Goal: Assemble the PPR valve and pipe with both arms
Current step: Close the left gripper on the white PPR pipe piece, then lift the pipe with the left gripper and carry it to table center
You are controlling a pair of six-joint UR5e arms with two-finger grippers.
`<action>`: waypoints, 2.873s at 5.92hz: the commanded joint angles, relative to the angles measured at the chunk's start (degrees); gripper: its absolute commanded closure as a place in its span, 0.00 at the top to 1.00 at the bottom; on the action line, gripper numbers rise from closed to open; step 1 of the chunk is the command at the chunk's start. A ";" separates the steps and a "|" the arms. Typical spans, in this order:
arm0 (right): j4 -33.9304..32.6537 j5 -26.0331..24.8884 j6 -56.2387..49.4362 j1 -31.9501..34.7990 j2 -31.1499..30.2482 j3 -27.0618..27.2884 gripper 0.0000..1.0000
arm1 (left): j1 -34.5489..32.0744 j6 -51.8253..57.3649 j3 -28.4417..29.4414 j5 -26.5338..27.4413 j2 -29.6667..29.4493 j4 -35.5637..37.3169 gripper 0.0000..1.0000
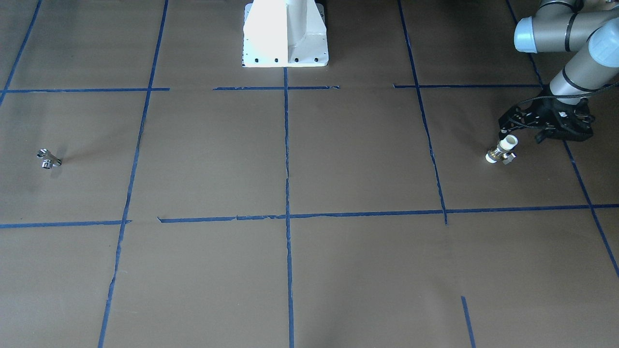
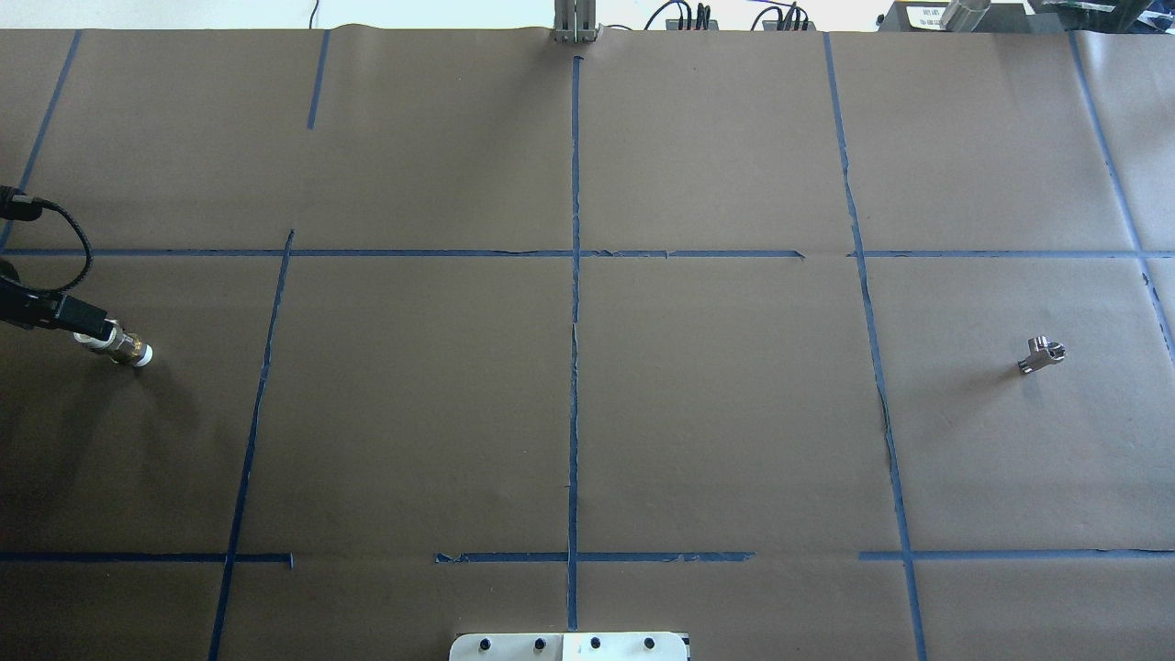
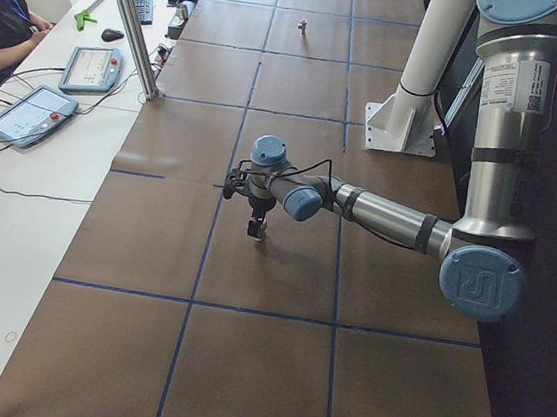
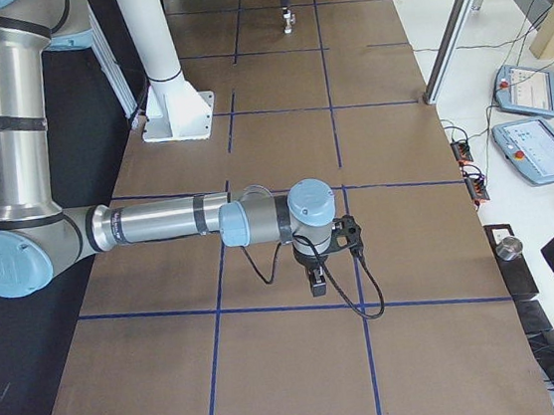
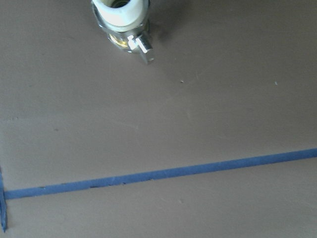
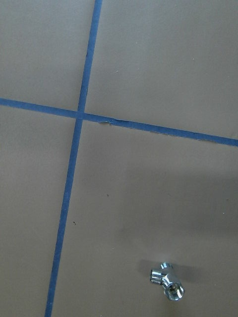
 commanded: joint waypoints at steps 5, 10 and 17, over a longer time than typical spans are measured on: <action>0.00 0.09 0.10 0.00 -0.13 -0.01 1.00 | 1.16 -1.44 0.95 -0.03 -1.10 0.02 0.78; 0.00 0.18 0.10 0.00 -0.04 0.08 1.00 | 1.16 -1.70 -2.02 0.15 -1.62 1.16 0.00; 0.00 0.27 0.10 0.00 0.05 0.08 1.00 | 23.19 -35.32 1.89 9.71 -43.59 32.45 0.00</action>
